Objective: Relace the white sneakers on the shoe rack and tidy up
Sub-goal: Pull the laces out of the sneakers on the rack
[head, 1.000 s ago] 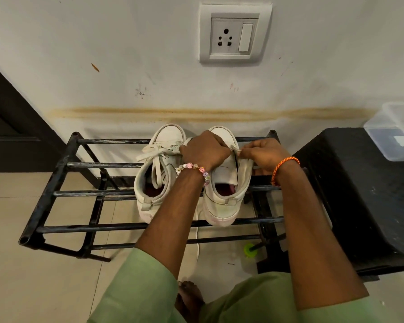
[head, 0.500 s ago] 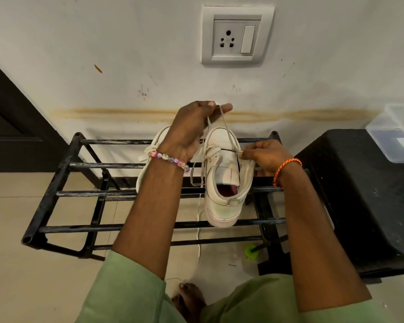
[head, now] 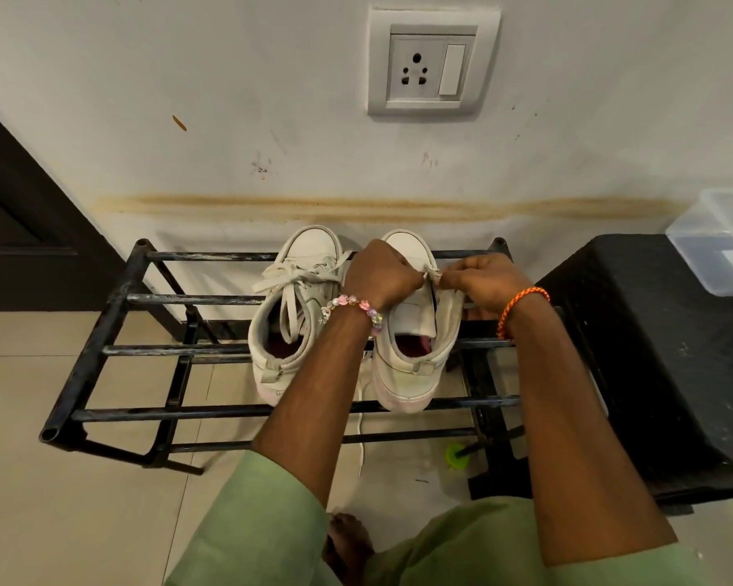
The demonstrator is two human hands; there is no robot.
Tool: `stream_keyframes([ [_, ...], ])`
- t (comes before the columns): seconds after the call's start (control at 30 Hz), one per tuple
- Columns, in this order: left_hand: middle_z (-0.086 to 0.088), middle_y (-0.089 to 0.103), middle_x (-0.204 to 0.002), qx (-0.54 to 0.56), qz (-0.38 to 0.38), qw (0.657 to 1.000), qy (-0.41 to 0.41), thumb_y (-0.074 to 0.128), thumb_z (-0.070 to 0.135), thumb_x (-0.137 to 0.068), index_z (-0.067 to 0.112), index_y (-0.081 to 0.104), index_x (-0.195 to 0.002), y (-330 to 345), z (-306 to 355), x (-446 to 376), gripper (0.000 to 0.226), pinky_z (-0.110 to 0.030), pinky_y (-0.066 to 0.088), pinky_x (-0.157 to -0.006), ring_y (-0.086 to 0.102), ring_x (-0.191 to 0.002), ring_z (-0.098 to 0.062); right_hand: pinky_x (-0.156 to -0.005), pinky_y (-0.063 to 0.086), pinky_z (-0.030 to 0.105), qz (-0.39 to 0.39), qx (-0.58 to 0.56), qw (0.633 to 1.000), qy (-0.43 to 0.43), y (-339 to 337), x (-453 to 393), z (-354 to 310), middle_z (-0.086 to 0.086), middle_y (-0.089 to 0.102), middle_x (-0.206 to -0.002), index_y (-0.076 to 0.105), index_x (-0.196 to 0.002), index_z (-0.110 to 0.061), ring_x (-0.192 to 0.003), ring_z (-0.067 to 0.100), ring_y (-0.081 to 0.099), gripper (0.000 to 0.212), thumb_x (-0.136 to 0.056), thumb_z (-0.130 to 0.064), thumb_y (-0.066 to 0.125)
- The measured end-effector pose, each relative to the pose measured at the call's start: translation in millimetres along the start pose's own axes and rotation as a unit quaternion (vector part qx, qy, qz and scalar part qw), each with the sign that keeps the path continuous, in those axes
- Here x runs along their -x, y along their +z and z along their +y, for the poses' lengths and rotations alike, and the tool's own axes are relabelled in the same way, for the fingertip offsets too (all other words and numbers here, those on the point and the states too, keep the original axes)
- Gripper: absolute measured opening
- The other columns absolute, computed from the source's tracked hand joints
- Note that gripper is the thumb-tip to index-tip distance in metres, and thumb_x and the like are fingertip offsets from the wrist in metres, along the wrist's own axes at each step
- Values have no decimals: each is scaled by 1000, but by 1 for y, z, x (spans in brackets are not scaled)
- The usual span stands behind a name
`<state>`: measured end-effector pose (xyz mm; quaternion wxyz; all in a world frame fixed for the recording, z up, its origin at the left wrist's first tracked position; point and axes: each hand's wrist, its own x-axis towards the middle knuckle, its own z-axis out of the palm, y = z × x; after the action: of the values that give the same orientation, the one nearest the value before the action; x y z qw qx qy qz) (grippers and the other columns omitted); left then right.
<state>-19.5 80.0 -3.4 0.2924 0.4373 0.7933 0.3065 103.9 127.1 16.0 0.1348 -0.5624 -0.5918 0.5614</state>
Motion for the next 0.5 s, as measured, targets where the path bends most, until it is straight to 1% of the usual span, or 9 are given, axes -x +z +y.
stream_keyframes([
  [0.1, -13, 65, -79, 73, -20, 997, -12, 70, 17, -76, -5, 72, -89, -9, 0, -1, 26, -28, 41, -62, 52, -71, -18, -60, 52, 29, 1, -5, 1000, 2, -1, -3, 2, 5, 60, -77, 62, -79, -7, -69, 15, 58, 9, -86, -2, 62],
  [0.2, -9, 57, -79, 217, 15, 975, -40, 66, 14, -77, -9, 68, -92, -22, 1, -5, 27, -24, 37, -61, 48, -70, -18, -71, 54, 36, 8, 3, 1000, 2, -2, -6, 4, 5, 63, -79, 62, -74, -12, -75, 19, 61, 14, -85, -3, 64],
  [0.27, -6, 63, -79, 313, 41, 947, -60, 65, 10, -80, -2, 69, -82, -30, 1, -5, 13, -22, 40, -59, 54, -73, -18, -62, 54, 30, 9, 2, 1000, 2, -1, -7, 4, 4, 63, -79, 62, -74, -12, -73, 17, 61, 13, -85, -4, 65],
  [0.3, -5, 63, -79, 367, 40, 927, -72, 63, 8, -81, 4, 68, -76, -32, 1, -5, 8, -22, 43, -64, 56, -77, -18, -57, 52, 27, 9, -1, 1000, 1, -1, -7, 5, 4, 62, -78, 62, -75, -12, -71, 16, 61, 13, -85, -4, 64],
  [0.37, -4, 65, -79, 467, 19, 879, -88, 55, 5, -86, 10, 63, -70, -34, -2, -9, 19, -28, 44, -77, 57, -84, -20, -53, 49, 25, 12, 2, 1000, -3, 0, -7, 5, 4, 62, -78, 62, -75, -12, -69, 15, 60, 13, -85, -4, 65],
  [0.4, -2, 67, -79, 500, 8, 861, -94, 51, 5, -89, 12, 60, -71, -33, -4, -10, 21, -29, 43, -78, 59, -85, -19, -53, 49, 24, 15, 2, 1000, -4, 0, -7, 5, 3, 62, -79, 62, -76, -12, -69, 15, 60, 13, -85, -4, 65],
  [0.43, 0, 68, -75, 514, 3, 852, -98, 47, 6, -92, 13, 57, -74, -32, -4, -10, 21, -29, 43, -73, 61, -81, -18, -52, 49, 24, 15, 2, 1000, -2, -1, -8, 5, 3, 62, -79, 62, -77, -12, -68, 14, 60, 12, -85, -4, 65],
  [0.47, 2, 65, -70, 500, 7, 861, -97, 46, 8, -93, 14, 55, -78, -30, -4, -10, 19, -25, 41, -65, 60, -74, -15, -52, 50, 24, 13, 4, 1000, 1, -2, -8, 4, 4, 62, -80, 61, -78, -12, -69, 14, 60, 11, -85, -5, 64],
  [0.5, 3, 61, -69, 458, 19, 884, -90, 48, 9, -94, 14, 55, -83, -26, -4, -10, 14, -21, 41, -57, 56, -67, -13, -55, 51, 25, 5, 16, 1000, 8, -2, -7, 3, 5, 62, -81, 60, -79, -11, -69, 15, 60, 9, -86, -7, 64],
])
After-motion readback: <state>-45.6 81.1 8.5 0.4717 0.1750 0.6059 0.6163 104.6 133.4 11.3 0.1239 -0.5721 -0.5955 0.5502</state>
